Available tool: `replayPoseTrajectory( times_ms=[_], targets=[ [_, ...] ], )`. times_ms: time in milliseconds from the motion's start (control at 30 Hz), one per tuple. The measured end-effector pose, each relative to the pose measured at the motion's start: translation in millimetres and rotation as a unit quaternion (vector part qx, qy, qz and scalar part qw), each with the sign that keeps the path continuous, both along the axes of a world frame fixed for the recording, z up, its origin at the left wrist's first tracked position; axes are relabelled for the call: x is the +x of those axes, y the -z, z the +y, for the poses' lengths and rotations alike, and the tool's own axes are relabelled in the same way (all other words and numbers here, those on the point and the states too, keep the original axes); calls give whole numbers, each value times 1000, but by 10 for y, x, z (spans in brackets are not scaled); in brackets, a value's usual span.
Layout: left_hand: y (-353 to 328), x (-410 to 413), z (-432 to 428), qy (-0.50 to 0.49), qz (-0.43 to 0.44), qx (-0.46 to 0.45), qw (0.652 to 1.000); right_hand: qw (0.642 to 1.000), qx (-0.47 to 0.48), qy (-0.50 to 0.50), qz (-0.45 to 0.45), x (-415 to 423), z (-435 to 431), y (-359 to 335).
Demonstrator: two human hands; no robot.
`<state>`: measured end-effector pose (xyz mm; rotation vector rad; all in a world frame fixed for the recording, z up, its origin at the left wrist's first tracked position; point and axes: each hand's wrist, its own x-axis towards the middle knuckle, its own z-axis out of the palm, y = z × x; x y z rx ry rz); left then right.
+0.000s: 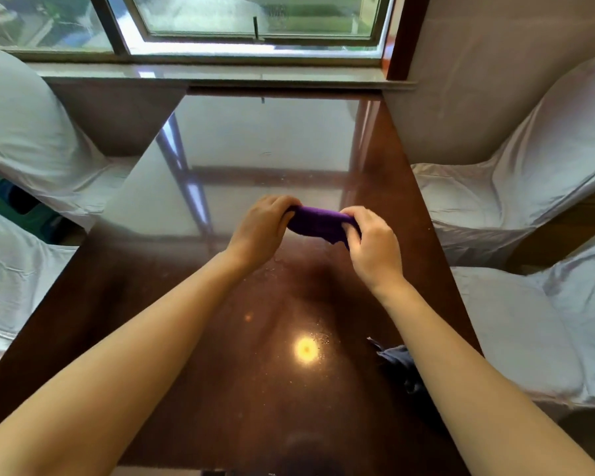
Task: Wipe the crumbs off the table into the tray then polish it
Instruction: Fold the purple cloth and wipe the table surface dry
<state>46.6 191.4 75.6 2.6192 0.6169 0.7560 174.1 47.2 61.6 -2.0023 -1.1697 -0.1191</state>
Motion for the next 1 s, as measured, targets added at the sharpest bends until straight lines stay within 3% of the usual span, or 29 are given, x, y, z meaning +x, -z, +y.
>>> replayPoseTrajectory(
  times_ms=[167,333,467,533,667,833,1000],
  targets=[
    [566,-503,-82,18,104,-25,994,987,-146,-34,50,-366,-93,520],
    [1020,-895,-275,95,147,-2,985,962,-261,-63,54,-758,-374,845],
    [1214,-1097,-205,105,168,-65,978,975,-216,-47,13,-839,-221,821],
    [1219,-1237,-49,47,135,-59,988,971,-234,-55,3,-844,-4,851],
    [1300,-1697,491,-141,176,-35,973,906,-411,-87,-46,-889,272,1144],
    [1519,-2198,1155,-273,275,-75,919,911,-405,-22,-76,-974,386,1343],
    [1611,-2246,1337,-294,288,-77,908,916,-396,12,-63,-860,705,1344]
  ],
)
